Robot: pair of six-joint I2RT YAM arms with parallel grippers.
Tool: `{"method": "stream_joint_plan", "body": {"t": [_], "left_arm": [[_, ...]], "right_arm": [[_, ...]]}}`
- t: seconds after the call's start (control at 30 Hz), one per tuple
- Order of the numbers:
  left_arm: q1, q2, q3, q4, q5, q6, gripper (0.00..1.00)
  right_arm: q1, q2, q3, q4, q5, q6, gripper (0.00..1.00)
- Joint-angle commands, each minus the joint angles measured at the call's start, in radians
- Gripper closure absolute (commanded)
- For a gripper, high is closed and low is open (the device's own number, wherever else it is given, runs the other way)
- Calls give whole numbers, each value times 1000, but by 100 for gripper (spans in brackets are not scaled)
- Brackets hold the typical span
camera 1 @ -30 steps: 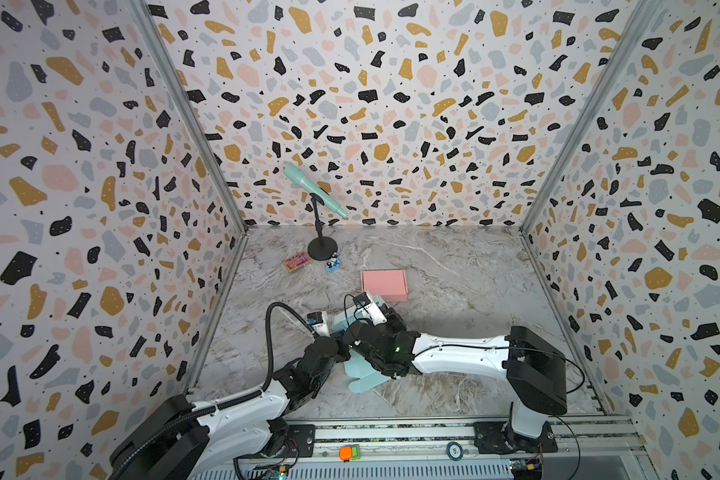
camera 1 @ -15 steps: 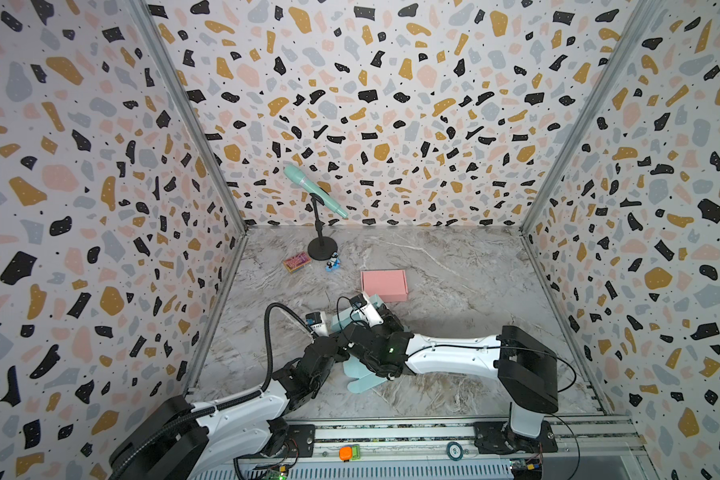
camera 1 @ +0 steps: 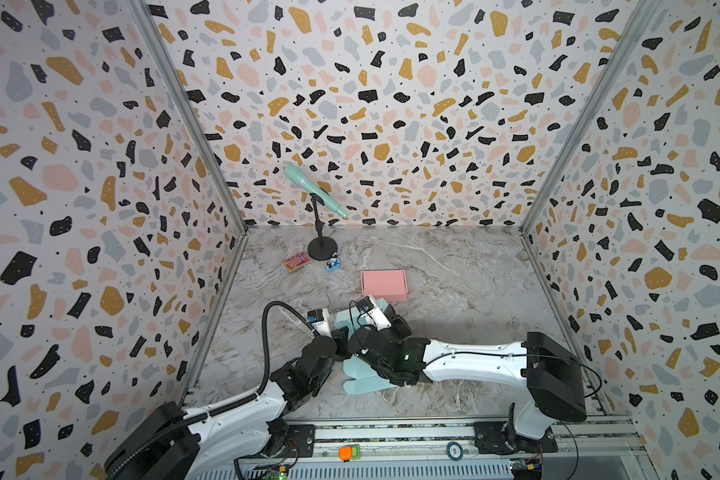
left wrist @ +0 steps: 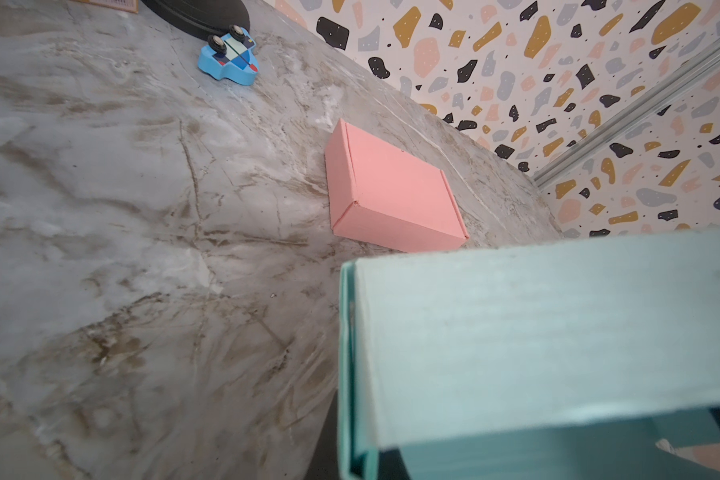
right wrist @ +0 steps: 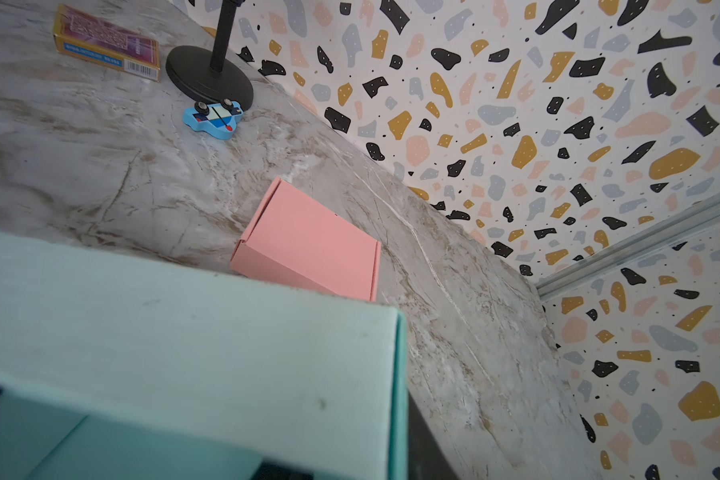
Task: Fold the paper box
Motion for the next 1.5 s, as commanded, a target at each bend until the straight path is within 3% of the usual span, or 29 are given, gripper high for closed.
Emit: {"method": "stream_joint_plan", "body": {"t": [0.0,0.3,0.53,1.0,1.2,1.47], "left_arm": [[-5,-10,30,49,-6,15,91],[-5,-26,51,-26,-56,73,91],[-6,-26,79,-91,-70,166,91],[-33,71,101,-10,65,448,89],[-77,131,99,62,57,503,87],[-95,233,96,149,35,526,87]], "right_arm": [[13,-61,-23,29,-25,9,61],[44,-235,-159,114,-204,41,34],[71,-448,-265,97,-355,93,25],[-71,-676,-332,50,-654,105,22],[-171,-727,-403,68,-742,118,22],[-229,-712,-453,92,-804,124,22]]}}
